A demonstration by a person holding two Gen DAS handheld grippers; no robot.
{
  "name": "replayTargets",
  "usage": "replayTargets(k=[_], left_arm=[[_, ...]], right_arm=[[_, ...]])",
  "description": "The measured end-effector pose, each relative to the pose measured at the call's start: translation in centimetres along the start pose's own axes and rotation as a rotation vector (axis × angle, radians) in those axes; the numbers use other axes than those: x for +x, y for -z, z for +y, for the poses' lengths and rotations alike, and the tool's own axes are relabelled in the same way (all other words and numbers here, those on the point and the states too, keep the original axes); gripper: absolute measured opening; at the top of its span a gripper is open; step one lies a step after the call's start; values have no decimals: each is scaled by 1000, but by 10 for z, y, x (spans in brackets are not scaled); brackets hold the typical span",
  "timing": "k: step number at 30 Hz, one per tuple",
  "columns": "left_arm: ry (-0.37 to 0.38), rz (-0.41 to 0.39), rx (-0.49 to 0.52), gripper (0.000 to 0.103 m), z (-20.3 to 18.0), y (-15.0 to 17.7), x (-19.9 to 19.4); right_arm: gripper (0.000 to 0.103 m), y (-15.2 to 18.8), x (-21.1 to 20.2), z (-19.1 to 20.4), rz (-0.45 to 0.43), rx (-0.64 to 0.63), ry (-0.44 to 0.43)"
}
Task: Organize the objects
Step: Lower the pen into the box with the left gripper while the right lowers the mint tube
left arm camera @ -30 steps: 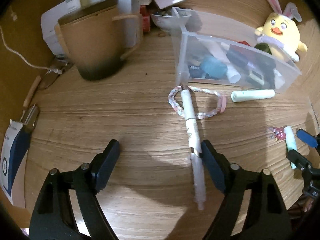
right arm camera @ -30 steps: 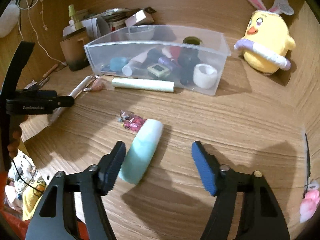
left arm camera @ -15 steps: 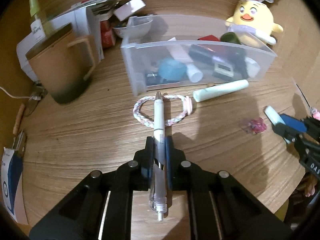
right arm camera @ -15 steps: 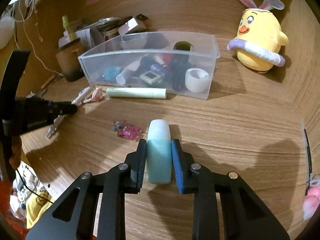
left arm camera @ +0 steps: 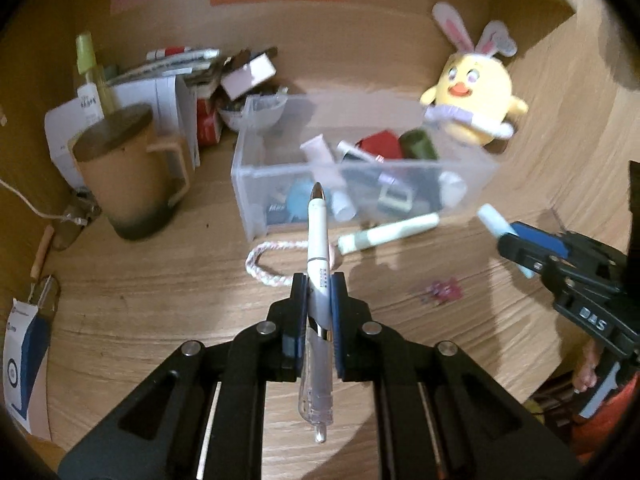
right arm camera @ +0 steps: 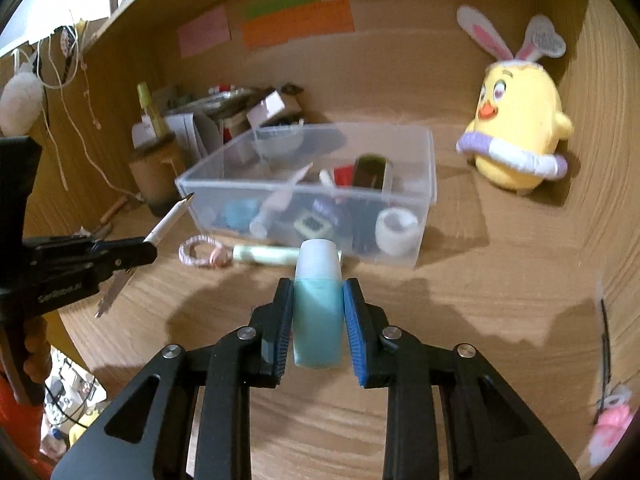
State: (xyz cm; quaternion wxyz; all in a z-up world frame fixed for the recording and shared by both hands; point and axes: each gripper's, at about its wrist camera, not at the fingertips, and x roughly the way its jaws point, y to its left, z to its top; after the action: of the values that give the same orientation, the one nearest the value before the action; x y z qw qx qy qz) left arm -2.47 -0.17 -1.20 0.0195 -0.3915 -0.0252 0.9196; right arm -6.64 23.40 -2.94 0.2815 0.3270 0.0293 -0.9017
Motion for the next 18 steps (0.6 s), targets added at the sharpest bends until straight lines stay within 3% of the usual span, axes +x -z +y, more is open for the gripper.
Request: replayTargets(k=[9,18], left_arm=[[15,-126,13,10,-2,-31,-30],[29,-184,19,10,-6,-65,-19]], right_arm=[[23,-39,-18,-10,-115,23,25],[23,-69,-7,-17,-139,39,51]])
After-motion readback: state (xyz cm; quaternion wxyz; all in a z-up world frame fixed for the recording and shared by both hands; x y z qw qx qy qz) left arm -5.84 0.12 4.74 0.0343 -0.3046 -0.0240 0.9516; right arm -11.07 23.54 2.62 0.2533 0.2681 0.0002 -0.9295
